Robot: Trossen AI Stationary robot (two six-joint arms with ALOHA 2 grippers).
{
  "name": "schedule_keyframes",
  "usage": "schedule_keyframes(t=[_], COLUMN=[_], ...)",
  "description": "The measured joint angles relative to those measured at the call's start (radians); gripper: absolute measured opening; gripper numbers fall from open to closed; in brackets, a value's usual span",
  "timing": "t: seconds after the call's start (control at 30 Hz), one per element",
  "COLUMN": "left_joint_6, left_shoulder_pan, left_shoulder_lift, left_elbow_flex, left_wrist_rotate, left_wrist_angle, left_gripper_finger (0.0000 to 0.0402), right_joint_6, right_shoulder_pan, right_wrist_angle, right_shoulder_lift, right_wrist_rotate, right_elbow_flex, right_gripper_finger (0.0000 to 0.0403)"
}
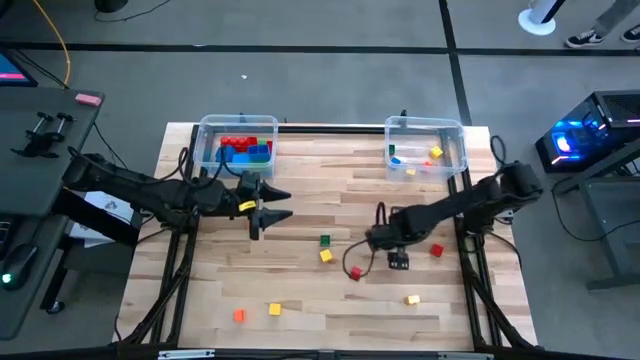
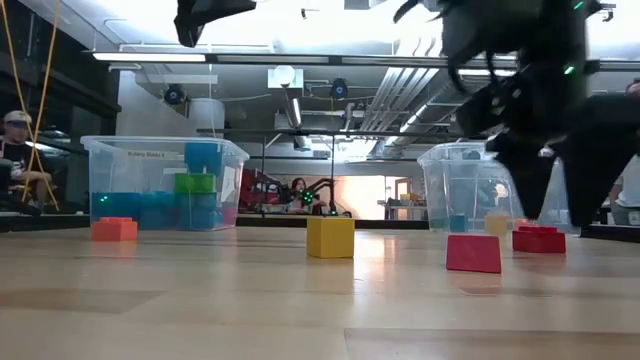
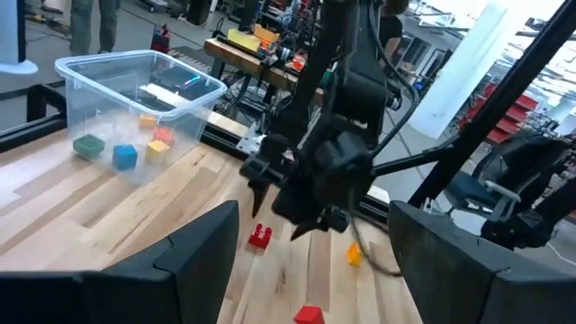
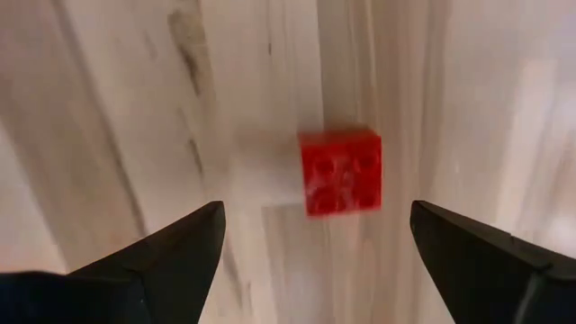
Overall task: Sort blocks by size
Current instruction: Put the small game piece into the right transparent bin
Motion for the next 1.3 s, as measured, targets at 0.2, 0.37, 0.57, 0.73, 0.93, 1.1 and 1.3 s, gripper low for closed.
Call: schedule_keyframes(t=[0.2,0.37,0.57,0.73,0.93,1.1,1.3], left_joint_6=[-0.009,-0.028,-0.028,-0.027,-0.027,-0.017,-0.031], left_shoulder_pan=[0.006,0.006,0.006,0.006,0.006,0.006,0.006], left_shoulder_lift=[0.000,0.000,0.000,0.000,-0.005,-0.008,-0.008], left_elbow_flex=[0.000,0.000,0.000,0.000,0.000,0.000,0.000], left_wrist_rotate=[-0.004,-0.005,-0.005,-0.005,-0.004,-0.004,-0.004], left_wrist_angle=[-0.007,-0.029,-0.042,-0.044,-0.042,-0.043,-0.043], left_gripper_finger=[0.0268,0.0268,0.0268,0.0268,0.0268,0.0268,0.0268], right_joint_6=[-0.111,-0.149,-0.195,-0.150,-0.039,0.010,0.147], right_shoulder_pan=[-0.074,-0.101,-0.079,-0.070,-0.071,-0.108,-0.348], right_wrist_angle=[0.110,0.095,0.075,0.117,0.033,-0.001,-0.123], right_shoulder_lift=[0.078,0.106,0.106,0.107,0.067,-0.077,-0.242], right_wrist_rotate=[-0.021,-0.029,-0.033,-0.037,-0.093,0.003,0.416], right_elbow_flex=[0.000,0.000,0.000,0.000,0.052,0.215,0.246], right_gripper_finger=[0.0350,0.0321,0.0241,0.0180,0.0136,0.0136,0.0136])
